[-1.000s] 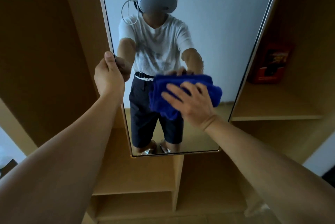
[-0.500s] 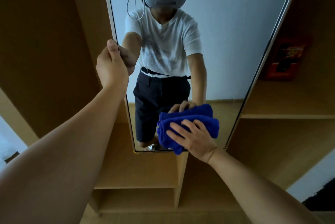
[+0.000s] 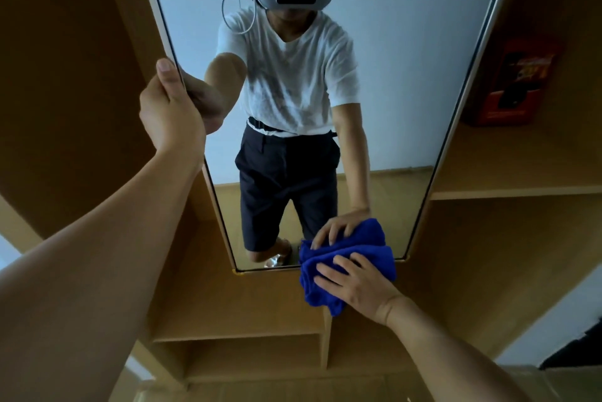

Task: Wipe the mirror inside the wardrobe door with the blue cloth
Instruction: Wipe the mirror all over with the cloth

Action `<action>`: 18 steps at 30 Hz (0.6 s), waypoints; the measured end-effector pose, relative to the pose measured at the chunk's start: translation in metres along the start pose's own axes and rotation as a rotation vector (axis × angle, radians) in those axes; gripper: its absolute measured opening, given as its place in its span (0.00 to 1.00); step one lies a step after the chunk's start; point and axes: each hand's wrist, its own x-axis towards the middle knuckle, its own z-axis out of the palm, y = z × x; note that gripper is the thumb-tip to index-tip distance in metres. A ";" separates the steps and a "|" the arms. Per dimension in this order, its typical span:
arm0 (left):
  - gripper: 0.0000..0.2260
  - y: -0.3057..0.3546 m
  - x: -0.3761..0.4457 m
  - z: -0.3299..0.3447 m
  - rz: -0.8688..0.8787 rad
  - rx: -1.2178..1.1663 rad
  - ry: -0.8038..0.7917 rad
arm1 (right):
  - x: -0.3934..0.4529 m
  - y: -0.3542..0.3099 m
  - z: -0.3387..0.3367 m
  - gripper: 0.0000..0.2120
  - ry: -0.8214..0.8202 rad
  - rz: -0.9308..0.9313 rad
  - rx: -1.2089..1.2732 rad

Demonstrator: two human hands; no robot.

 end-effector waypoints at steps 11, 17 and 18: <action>0.21 0.002 0.001 -0.002 -0.054 0.022 0.024 | -0.039 0.041 -0.012 0.31 -0.117 0.027 -0.113; 0.19 0.010 -0.005 -0.004 -0.116 0.056 0.002 | -0.015 0.074 -0.065 0.24 0.182 0.080 -0.181; 0.19 0.012 -0.007 -0.005 -0.125 0.064 -0.006 | -0.005 0.080 -0.077 0.22 0.244 0.085 -0.195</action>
